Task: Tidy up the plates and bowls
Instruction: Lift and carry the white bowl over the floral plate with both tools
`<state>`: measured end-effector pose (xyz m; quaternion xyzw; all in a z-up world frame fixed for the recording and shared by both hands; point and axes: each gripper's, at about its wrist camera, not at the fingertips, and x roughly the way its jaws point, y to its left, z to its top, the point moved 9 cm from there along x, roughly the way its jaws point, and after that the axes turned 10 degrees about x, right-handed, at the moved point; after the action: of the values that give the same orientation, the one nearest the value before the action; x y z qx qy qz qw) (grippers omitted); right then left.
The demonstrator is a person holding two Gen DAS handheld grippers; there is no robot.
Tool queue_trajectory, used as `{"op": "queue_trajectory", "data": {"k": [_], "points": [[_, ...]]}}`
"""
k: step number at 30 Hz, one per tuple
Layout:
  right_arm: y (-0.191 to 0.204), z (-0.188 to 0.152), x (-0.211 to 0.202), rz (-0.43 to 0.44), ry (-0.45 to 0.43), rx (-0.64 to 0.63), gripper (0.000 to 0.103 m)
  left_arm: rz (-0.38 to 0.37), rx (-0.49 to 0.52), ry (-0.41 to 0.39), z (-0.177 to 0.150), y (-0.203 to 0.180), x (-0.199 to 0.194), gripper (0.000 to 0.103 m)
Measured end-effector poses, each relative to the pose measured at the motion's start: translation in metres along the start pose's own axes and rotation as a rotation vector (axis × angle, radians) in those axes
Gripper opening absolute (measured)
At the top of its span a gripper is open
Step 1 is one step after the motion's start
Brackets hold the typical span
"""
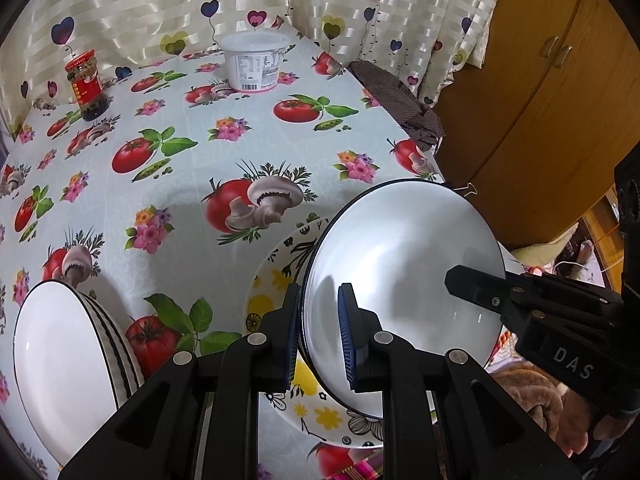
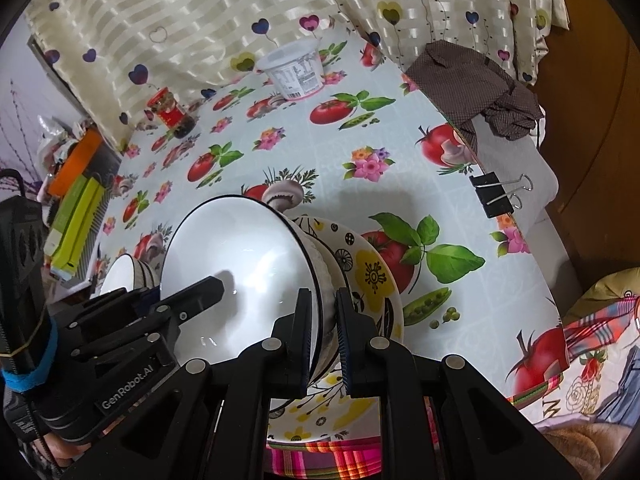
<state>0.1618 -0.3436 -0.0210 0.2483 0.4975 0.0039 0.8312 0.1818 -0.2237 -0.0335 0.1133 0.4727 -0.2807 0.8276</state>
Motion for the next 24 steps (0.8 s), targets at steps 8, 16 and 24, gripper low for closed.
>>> {"op": "queue_trajectory", "data": {"k": [8, 16, 24], "points": [[0.0021, -0.0004, 0.0083, -0.01, 0.001, -0.031, 0.014, 0.042, 0.015, 0.0, 0.0021, 0.0041, 0.0023, 0.018], [0.0021, 0.003, 0.0092, -0.003, -0.007, -0.024, 0.015, 0.05, 0.02, -0.002, 0.0018, 0.0044, 0.0035, 0.018], [0.0012, 0.0038, 0.0094, 0.002, -0.012, -0.02, 0.015, 0.048, 0.018, -0.007, 0.0025, 0.0042, 0.0042, 0.02]]}}
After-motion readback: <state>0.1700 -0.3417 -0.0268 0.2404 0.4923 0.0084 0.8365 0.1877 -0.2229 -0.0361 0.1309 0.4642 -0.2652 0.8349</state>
